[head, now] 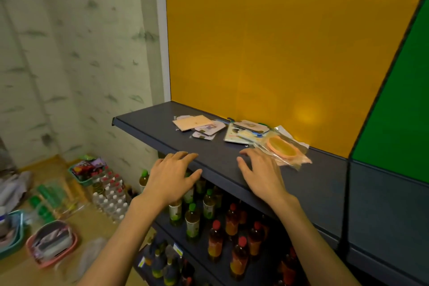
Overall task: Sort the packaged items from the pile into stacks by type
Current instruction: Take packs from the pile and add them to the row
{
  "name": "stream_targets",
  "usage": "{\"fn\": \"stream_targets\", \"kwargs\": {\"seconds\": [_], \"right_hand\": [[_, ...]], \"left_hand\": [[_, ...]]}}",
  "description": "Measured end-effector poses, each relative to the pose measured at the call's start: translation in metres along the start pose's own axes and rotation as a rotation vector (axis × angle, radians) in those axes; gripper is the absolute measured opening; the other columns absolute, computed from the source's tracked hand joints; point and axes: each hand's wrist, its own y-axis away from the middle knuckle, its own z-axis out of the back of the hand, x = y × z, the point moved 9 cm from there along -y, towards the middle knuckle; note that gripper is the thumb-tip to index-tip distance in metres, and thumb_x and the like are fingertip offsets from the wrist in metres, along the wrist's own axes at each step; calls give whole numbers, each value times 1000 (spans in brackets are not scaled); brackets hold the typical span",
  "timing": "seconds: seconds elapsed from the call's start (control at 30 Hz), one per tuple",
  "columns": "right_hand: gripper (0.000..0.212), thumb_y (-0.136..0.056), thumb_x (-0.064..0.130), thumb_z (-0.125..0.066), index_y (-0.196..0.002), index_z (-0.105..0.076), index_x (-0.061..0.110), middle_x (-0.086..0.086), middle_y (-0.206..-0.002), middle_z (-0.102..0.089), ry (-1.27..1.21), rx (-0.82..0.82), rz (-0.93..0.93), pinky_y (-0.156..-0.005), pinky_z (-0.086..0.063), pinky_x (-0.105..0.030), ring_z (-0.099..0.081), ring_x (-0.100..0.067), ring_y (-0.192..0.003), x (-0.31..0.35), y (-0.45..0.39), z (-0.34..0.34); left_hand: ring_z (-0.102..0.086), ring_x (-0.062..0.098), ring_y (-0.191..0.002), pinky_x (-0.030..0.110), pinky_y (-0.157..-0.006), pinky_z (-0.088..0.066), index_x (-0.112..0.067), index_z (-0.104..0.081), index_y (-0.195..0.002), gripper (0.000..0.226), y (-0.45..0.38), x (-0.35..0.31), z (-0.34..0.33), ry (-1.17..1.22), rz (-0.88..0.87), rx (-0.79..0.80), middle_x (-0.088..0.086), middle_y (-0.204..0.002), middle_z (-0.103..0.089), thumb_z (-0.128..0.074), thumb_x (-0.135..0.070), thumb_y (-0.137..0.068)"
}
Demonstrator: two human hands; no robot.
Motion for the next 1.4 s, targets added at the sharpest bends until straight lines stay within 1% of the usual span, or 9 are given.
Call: {"fn": "stream_targets", "kwargs": {"seconds": [0.3,0.43,0.57,0.77,0.93,1.03,1.17,1.27,1.4], "right_hand": [[31,-100,43,-46,-123,-59,26,4,-120,-61,-33,-25,-59,-84,-51,-38,-59,-17,-107,26,-115,-57],[27,-100,42,-46,-120,-58,28,4,-115,-61,20,-12,-99,-81,-50,-36,-58,-16,-104,27,-141,-76],[30,-100,41,-48,-124,-58,27,3,-117,-61,62,9,-133,-84,-51,-35,-58,-16,-106,29,-157,-92],[32,-100,40,-48,-127,-56,25,1,-115,-62,116,-5,-229,-83,-52,-36,-59,-17,-102,32,-177,-107],[31,-101,39,-46,-126,-55,24,0,-113,-61,144,-6,-342,-84,-50,-35,-58,-18,-102,32,-190,-120],[33,-100,38,-47,-128,-54,21,-2,-113,-61,151,-13,-397,-85,-49,-35,-58,-20,-104,33,-197,-127],[38,-99,37,-50,-131,-53,15,-8,-121,-61,160,-9,-474,-89,-46,-37,-56,-24,-111,32,-205,-136],[41,-98,38,-51,-131,-52,14,-10,-126,-60,158,6,-524,-92,-46,-38,-55,-26,-115,30,-208,-141],[55,-95,50,-54,-133,-50,10,-13,-130,-59,171,34,-616,-94,-45,-39,-54,-29,-118,22,-209,-148]], "left_hand": [[-50,20,-128,44,-101,-45,-36,-37,-147,59,-109,93,-16,-23,-31,47,-6,-147,-48,-36,-64,-95],[-49,21,-128,45,-101,-44,-35,-40,-146,59,-149,121,-31,8,-41,60,-5,-145,-49,-37,-63,-95],[-46,22,-132,47,-105,-40,-35,-37,-148,62,-187,138,-51,44,-55,97,-2,-149,-46,-39,-65,-93],[-46,26,-131,49,-105,-38,-32,-35,-149,73,-240,152,-72,88,-129,131,2,-149,-46,-38,-73,-89],[-40,29,-136,51,-107,-34,-35,-23,-153,93,-275,169,-96,75,-117,285,4,-154,-37,-34,-88,-77],[-43,30,-133,53,-105,-35,-35,-23,-151,103,-287,174,-109,96,-105,323,4,-151,-42,-34,-94,-67],[-48,28,-128,48,-103,-41,-29,-34,-148,106,-293,177,-112,159,-69,327,6,-144,-49,-48,-91,-64],[-50,27,-121,42,-99,-45,-27,-41,-144,119,-300,183,-113,245,-34,326,7,-136,-54,-52,-93,-46],[-42,31,-126,41,-104,-34,-13,-49,-135,105,-311,194,-114,214,1,340,12,-133,-53,-71,-80,-57]]}}
